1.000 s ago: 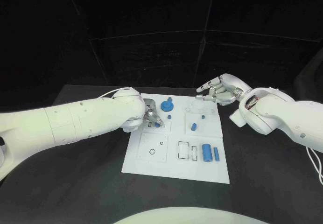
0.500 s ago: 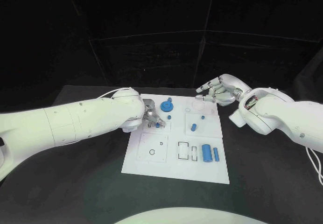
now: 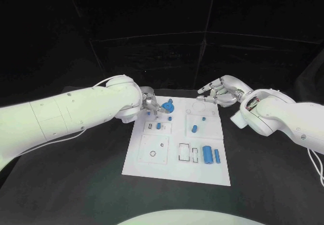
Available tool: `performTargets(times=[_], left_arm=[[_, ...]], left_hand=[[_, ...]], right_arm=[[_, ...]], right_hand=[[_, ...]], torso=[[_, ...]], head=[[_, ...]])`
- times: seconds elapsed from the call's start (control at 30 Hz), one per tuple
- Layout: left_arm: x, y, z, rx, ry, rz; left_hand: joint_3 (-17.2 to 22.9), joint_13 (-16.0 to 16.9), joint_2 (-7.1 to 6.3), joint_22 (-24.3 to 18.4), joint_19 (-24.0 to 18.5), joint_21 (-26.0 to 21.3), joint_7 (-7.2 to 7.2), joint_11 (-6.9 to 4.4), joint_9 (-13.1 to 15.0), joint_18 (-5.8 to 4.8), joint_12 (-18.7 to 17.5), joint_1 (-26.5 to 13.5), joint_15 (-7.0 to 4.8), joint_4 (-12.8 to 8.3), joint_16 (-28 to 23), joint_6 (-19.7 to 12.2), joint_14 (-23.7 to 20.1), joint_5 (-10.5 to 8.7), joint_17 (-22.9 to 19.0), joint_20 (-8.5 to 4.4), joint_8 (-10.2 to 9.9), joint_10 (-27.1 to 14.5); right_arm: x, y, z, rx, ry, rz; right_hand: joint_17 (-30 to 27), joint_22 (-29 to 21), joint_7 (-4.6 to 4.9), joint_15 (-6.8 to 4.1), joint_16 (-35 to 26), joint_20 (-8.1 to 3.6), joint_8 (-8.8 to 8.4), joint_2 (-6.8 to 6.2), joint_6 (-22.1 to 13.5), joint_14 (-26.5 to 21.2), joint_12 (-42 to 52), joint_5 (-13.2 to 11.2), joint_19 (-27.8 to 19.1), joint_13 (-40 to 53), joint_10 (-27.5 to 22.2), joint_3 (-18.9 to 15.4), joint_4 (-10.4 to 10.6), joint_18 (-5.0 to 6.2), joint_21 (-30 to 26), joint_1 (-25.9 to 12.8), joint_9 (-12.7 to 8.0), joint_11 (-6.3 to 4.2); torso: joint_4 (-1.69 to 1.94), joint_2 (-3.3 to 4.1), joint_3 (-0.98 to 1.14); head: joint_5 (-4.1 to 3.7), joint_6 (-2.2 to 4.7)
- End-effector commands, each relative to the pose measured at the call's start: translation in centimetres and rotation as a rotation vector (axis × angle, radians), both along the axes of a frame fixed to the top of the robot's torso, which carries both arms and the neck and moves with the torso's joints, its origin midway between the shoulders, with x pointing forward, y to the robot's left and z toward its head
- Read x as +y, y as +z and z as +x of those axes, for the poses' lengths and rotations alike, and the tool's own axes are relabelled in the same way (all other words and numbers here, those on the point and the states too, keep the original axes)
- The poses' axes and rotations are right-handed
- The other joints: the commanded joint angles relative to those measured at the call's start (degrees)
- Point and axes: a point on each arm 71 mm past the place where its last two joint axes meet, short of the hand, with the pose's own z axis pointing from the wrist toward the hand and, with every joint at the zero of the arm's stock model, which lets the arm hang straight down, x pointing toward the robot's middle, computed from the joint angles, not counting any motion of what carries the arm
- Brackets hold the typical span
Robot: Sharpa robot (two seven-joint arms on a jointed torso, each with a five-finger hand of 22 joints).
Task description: Assemble the parts on the task board
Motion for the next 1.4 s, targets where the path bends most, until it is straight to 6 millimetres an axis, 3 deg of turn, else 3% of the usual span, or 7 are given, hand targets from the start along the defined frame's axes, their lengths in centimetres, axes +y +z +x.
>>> performTargets(times=[0.03,0.23,0.5,0.83,1.4], left_arm=[[0.5,1.2,0.6,0.05,-0.003,-0.008],[2.0,2.8,2.9,0.093,0.008,0.041],[3.0,1.6,5.1,0.143,0.035,0.115],[3.5,-0.5,6.0,0.168,0.055,0.166],[3.0,-1.6,6.2,0.164,0.055,0.156]], left_hand=[[-1.5,-2.3,0.55,0.9,0.7,-0.9,0.68,0.47,-0.7,-0.38,-2.1,1.7,0.43,0.1,0.2,-1.6,5.9,-0.19,15.1,0.03,-1.2,-1.6],[-3.7,-4.2,1.88,-0.3,0.2,-2.0,1.76,1.41,-2.3,-0.12,-3.5,4.4,1.25,0.1,0.2,-3.2,5.9,-0.21,15.1,0.78,-3.4,-3.0],[-4.6,-4.7,3.17,-0.3,0.2,-2.1,2.16,1.81,-3.3,-0.09,-3.7,6.3,1.62,-0.1,0.2,-3.4,5.9,-0.17,15.1,1.19,-4.5,-3.4],[-4.9,-4.5,3.83,-0.1,0.3,-2.0,2.12,1.8,-3.5,-0.12,-3.4,6.8,1.65,0.0,0.2,-2.9,5.9,-0.16,15.1,1.27,-4.5,-3.3],[-5.1,-4.4,4.17,0.2,0.4,-1.8,2.04,1.75,-3.6,-0.17,-3.3,7.0,1.63,0.1,0.2,-2.5,5.9,-0.17,15.1,1.29,-4.4,-3.3]], right_arm=[[0.1,0.1,0.1,-0.01,0.002,0.002],[0.1,0.1,0.2,-0.009,0.001,0.001],[0.4,0.1,0.2,-0.008,0.007,0.002],[0.6,0.0,0.3,-0.009,0.011,0.004],[0.9,0.0,0.4,-0.009,0.015,0.004]], right_hand=[[-0.1,-0.1,-0.04,-0.08,-0.4,-0.13,-0.01,-0.02,-0.1,1.7,-0.3,0.0,-0.5,-0.1,-0.5,-0.4,-0.1,0.36,-0.3,-0.4,0.0,0.05],[-0.1,-0.1,-0.03,-0.08,-0.4,-0.13,-0.02,0.01,-0.2,1.7,-0.3,0.0,-0.5,-0.1,-0.5,-0.5,-0.1,0.37,-0.4,-0.5,0.0,0.06],[0.0,-0.1,-0.03,-0.08,-0.4,-0.13,-0.02,0.02,-0.2,1.7,-0.3,0.0,-0.5,0.0,-0.5,-0.5,0.0,0.37,-0.4,-0.5,0.0,0.06],[0.0,-0.1,-0.04,-0.08,-0.4,-0.12,-0.02,0.15,-0.2,1.7,-0.3,0.1,-0.5,-0.1,-0.5,-0.5,-0.1,0.37,-0.4,-0.3,0.0,0.05],[0.0,-0.1,-0.04,-0.08,-0.4,-0.12,-0.02,0.15,-0.2,1.7,-0.3,0.1,-0.5,-0.1,-0.5,-0.5,-0.1,0.37,-0.4,-0.3,0.0,0.05]], torso=[[-0.02,0.01,0.03],[-0.02,0.11,0.04],[-0.19,0.35,-0.14],[-0.28,0.52,-0.19],[-0.23,0.46,-0.12]], head=[[0.1,0.13],[0.16,0.35],[0.55,0.43],[0.6,0.35],[0.59,0.16]])
